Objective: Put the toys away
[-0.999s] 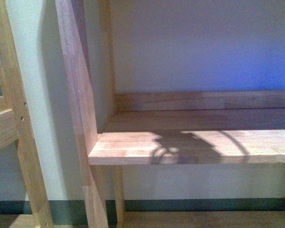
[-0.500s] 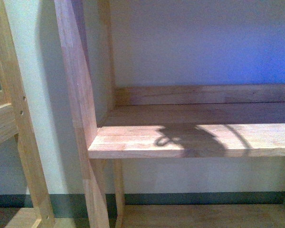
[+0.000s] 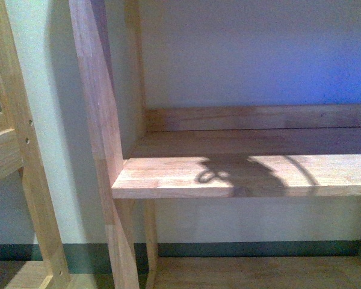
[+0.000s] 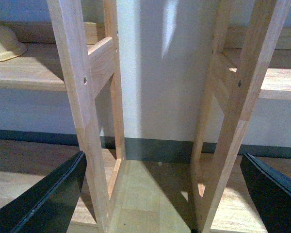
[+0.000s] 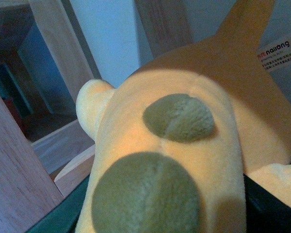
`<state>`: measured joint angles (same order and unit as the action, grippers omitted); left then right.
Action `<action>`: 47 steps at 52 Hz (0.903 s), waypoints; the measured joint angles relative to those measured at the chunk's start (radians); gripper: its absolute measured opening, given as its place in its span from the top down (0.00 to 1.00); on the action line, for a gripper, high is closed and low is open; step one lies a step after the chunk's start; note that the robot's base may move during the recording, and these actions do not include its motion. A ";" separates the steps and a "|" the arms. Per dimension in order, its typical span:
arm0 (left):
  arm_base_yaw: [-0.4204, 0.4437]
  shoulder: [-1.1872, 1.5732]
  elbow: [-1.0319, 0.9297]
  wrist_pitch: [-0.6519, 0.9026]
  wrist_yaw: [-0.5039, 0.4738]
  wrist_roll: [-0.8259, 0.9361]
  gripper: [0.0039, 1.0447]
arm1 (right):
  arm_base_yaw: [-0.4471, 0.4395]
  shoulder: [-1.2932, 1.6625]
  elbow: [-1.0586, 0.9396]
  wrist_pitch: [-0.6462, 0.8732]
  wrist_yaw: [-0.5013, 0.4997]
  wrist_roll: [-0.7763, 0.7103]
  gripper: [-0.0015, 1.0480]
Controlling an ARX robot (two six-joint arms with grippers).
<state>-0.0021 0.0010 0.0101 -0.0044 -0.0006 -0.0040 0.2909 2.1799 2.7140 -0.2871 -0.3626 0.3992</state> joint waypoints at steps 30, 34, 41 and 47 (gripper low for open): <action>0.000 0.000 0.000 0.000 0.000 0.000 0.06 | -0.036 -0.392 -0.469 0.229 -0.023 -0.052 0.06; 0.000 0.000 0.000 0.000 0.000 0.000 0.06 | -0.040 -0.487 -0.567 0.254 0.000 -0.054 0.06; 0.000 0.000 0.000 0.000 0.000 0.000 0.06 | -0.058 -0.643 -0.753 0.306 0.043 -0.062 0.06; 0.000 0.000 0.000 0.000 0.000 0.000 0.06 | -0.103 -0.825 -0.977 0.361 0.074 -0.093 0.06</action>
<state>-0.0021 0.0010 0.0101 -0.0044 -0.0002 -0.0040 0.1879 1.3548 1.7374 0.0738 -0.2886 0.3058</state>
